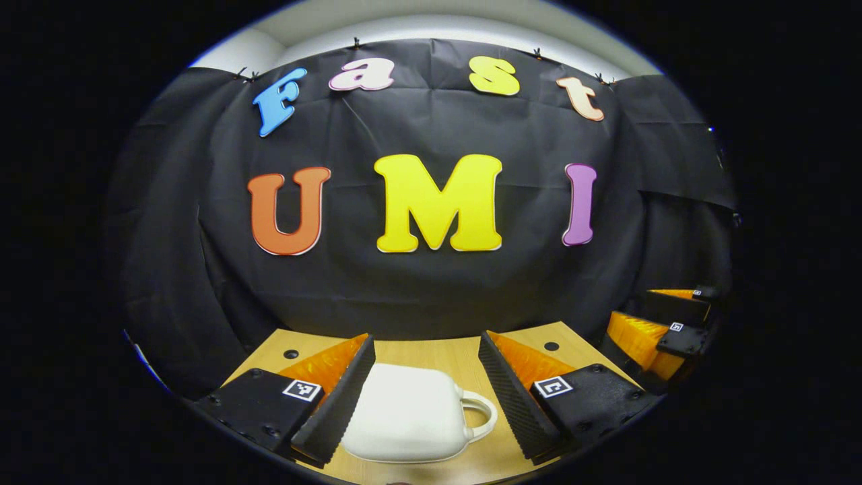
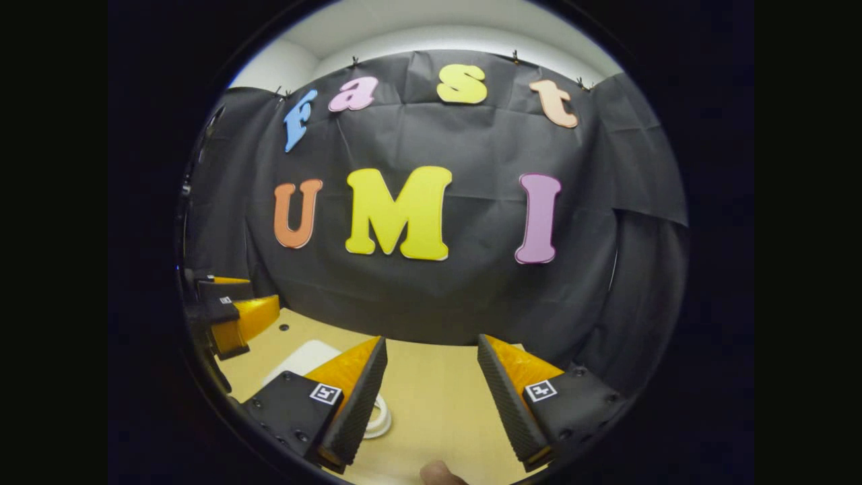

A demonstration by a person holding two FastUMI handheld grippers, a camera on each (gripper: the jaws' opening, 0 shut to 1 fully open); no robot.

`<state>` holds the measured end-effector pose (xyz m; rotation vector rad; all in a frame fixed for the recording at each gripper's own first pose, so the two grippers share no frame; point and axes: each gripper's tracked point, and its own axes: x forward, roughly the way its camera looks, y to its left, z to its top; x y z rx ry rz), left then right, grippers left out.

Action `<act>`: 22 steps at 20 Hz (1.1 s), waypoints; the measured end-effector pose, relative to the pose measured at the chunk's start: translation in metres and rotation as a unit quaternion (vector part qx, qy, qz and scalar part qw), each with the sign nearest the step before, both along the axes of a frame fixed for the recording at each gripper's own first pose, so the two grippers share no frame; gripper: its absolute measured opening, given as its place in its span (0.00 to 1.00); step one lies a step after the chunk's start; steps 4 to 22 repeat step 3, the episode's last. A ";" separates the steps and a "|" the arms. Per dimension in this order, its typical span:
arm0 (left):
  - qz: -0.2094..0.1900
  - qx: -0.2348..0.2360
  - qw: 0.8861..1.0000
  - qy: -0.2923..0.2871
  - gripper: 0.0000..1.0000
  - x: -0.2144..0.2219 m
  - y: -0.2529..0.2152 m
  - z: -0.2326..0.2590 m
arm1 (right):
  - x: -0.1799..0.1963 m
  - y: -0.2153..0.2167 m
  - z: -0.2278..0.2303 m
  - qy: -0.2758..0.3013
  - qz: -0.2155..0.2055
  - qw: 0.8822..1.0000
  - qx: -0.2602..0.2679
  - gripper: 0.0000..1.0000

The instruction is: First open the suitcase, pack the skin care products into it, and then close the suitcase.

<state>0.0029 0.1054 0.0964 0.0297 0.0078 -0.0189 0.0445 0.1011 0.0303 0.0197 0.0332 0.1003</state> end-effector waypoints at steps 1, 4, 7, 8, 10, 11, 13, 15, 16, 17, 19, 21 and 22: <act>-0.002 -0.006 1.000 -0.006 0.99 -0.005 0.006 0.004 | -0.003 0.008 -0.001 -0.001 0.000 1.000 0.000 0.80; -0.008 -0.008 1.000 -0.009 0.99 -0.009 0.015 0.005 | -0.004 0.024 -0.003 -0.002 0.005 1.000 -0.003 0.80; -0.008 -0.008 1.000 -0.009 0.99 -0.009 0.015 0.005 | -0.004 0.024 -0.003 -0.002 0.005 1.000 -0.003 0.80; -0.008 -0.008 1.000 -0.009 0.99 -0.009 0.015 0.005 | -0.004 0.024 -0.003 -0.002 0.005 1.000 -0.003 0.80; -0.008 -0.008 1.000 -0.009 0.99 -0.009 0.015 0.005 | -0.004 0.024 -0.003 -0.002 0.005 1.000 -0.003 0.80; -0.008 -0.008 1.000 -0.009 0.99 -0.009 0.015 0.005 | -0.004 0.024 -0.003 -0.002 0.005 1.000 -0.003 0.80; -0.008 -0.008 1.000 -0.009 0.99 -0.009 0.015 0.005 | -0.004 0.024 -0.003 -0.002 0.005 1.000 -0.003 0.80; -0.008 -0.008 1.000 -0.009 0.99 -0.009 0.015 0.005 | -0.004 0.024 -0.003 -0.002 0.005 1.000 -0.003 0.80; -0.008 -0.008 1.000 -0.009 0.99 -0.009 0.015 0.005 | -0.004 0.024 -0.003 -0.002 0.005 1.000 -0.003 0.80; -0.008 -0.008 1.000 -0.009 0.99 -0.009 0.015 0.005 | -0.004 0.024 -0.003 -0.002 0.005 1.000 -0.003 0.80; -0.008 -0.008 1.000 -0.009 0.99 -0.009 0.015 0.005 | -0.004 0.024 -0.003 -0.002 0.005 1.000 -0.003 0.80; -0.008 -0.008 1.000 -0.009 0.99 -0.009 0.015 0.005 | -0.004 0.024 -0.003 -0.002 0.005 1.000 -0.003 0.80; -0.008 -0.008 1.000 -0.009 0.99 -0.009 0.015 0.005 | -0.004 0.024 -0.003 -0.002 0.005 1.000 -0.003 0.80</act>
